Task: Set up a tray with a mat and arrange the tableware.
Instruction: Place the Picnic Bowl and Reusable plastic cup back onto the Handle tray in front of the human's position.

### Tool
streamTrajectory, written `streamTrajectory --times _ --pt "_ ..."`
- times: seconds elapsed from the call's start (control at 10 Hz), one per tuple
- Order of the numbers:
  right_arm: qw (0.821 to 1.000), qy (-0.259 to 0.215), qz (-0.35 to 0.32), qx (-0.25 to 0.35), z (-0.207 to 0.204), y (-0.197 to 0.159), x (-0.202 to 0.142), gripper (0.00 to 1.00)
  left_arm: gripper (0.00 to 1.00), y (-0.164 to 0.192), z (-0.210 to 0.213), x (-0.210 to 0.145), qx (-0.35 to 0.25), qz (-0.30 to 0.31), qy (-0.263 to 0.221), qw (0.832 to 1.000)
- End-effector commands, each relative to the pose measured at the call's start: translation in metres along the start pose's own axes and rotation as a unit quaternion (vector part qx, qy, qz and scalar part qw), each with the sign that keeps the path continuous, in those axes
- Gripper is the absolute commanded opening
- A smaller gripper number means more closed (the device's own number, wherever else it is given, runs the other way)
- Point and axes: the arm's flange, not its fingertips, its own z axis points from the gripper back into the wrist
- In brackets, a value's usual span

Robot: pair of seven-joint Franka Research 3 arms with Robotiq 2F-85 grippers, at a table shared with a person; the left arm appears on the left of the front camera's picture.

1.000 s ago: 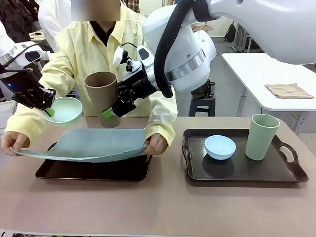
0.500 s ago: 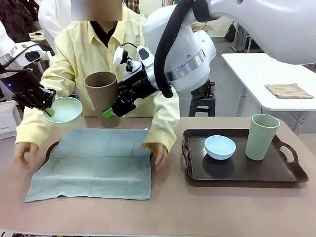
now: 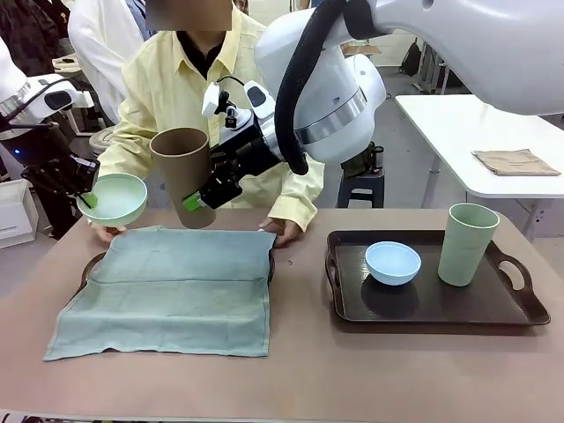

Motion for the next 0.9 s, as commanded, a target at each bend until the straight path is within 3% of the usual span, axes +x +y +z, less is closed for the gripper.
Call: streamTrajectory --times 0.0,0.8 --pt "1.000 0.000 0.001 -0.002 0.0017 0.0010 0.0004 0.00 0.00 -0.0007 0.0011 0.0012 0.000 -0.001 -0.007 1.000" --pt "1.000 0.000 0.001 -0.002 0.0017 0.0010 0.0004 0.00 0.00 -0.0007 0.0011 0.0012 0.000 -0.001 -0.007 1.000"
